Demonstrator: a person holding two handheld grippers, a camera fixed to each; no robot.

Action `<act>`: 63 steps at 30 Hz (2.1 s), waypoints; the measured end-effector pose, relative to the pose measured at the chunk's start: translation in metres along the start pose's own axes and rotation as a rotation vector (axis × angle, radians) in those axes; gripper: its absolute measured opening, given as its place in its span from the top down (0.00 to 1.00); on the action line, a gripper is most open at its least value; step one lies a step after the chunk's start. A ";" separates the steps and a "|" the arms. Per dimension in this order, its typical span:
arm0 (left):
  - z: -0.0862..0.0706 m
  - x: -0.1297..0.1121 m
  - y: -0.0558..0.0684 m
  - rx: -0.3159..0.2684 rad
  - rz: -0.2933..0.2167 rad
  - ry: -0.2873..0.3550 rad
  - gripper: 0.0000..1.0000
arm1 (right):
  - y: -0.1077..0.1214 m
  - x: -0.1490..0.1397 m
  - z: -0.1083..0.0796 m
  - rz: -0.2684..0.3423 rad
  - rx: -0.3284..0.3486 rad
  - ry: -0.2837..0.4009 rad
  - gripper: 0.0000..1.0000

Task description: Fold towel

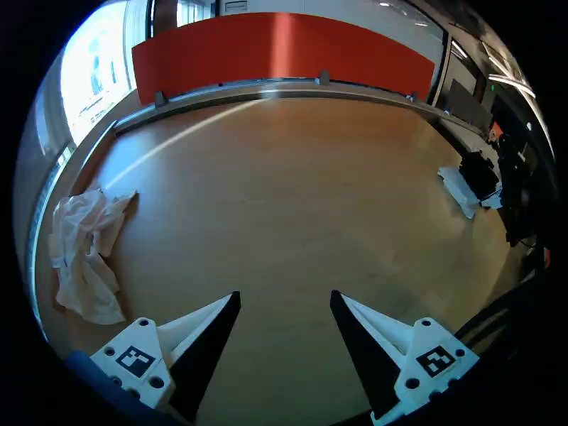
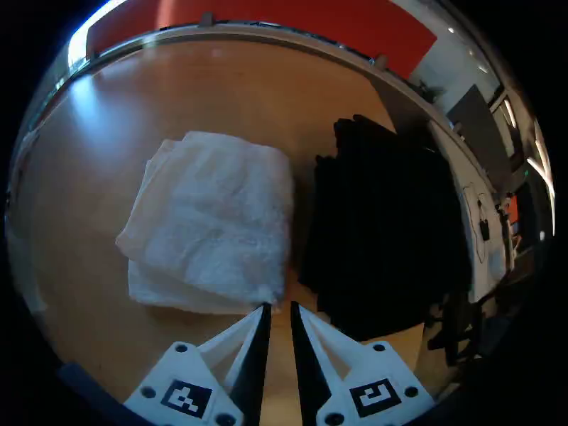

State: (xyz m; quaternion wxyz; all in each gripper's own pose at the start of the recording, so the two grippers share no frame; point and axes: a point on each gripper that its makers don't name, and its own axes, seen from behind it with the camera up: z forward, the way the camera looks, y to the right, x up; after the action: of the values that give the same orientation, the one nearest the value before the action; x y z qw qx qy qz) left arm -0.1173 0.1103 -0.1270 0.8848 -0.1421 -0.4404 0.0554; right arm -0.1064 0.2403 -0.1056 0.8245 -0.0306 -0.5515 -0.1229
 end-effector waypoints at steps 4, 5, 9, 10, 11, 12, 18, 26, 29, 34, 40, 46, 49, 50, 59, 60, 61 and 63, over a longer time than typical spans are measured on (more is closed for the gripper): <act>0.001 0.001 0.001 -0.003 0.000 0.002 0.06 | 0.001 -0.001 -0.003 0.008 -0.003 0.009 0.65; 0.001 0.001 0.002 -0.004 0.000 0.002 0.06 | 0.000 -0.002 -0.004 0.010 -0.002 0.012 0.62; 0.002 0.002 0.003 -0.006 0.003 0.005 0.07 | 0.000 -0.002 -0.008 0.020 -0.001 0.027 0.44; 0.002 0.003 0.003 -0.007 0.003 0.005 0.06 | 0.000 -0.002 -0.009 0.022 0.000 0.030 0.38; 0.002 0.003 0.003 -0.008 0.002 0.005 0.06 | 0.000 -0.003 -0.010 0.024 0.000 0.033 0.37; 0.003 0.003 0.003 -0.009 0.002 0.005 0.06 | 0.000 -0.003 -0.011 0.026 0.001 0.035 0.36; 0.003 0.006 0.004 -0.013 0.001 0.013 0.06 | -0.005 -0.002 -0.018 0.038 0.014 0.055 0.30; 0.003 0.009 0.001 -0.012 -0.002 0.029 0.06 | -0.017 0.007 -0.036 0.056 0.032 0.136 0.00; 0.003 0.012 0.000 -0.012 -0.009 0.039 0.06 | -0.021 0.014 -0.046 0.075 0.034 0.185 0.00; 0.001 0.018 -0.003 -0.008 -0.021 0.063 0.06 | -0.023 0.026 -0.060 0.121 0.030 0.264 0.00; -0.001 0.029 -0.009 0.001 -0.035 0.103 0.06 | -0.024 0.044 -0.077 0.182 0.022 0.367 0.00; -0.003 0.045 -0.017 0.021 -0.044 0.155 0.06 | -0.029 0.069 -0.097 0.215 0.013 0.492 0.00; -0.004 0.054 -0.021 0.034 -0.051 0.189 0.06 | -0.033 0.081 -0.108 0.231 0.013 0.544 0.00; -0.005 0.058 -0.022 0.037 -0.054 0.200 0.06 | -0.035 0.085 -0.111 0.237 0.013 0.560 0.00; -0.011 0.089 -0.035 0.068 -0.097 0.315 0.06 | -0.045 0.115 -0.140 0.252 0.008 0.700 0.00; -0.011 0.092 -0.036 0.070 -0.100 0.326 0.06 | -0.046 0.117 -0.142 0.251 0.006 0.711 0.00; -0.011 0.094 -0.038 0.077 -0.104 0.336 0.06 | -0.047 0.119 -0.144 0.251 0.004 0.721 0.00; -0.012 0.098 -0.041 0.090 -0.112 0.354 0.07 | -0.049 0.123 -0.146 0.253 0.001 0.738 0.00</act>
State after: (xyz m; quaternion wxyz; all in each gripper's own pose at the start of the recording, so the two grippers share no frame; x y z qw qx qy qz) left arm -0.0494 0.0903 -0.0465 0.9556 -0.0855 -0.2819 -0.0001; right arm 0.0583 0.1450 -0.0543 0.9762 -0.0515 -0.2096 -0.0228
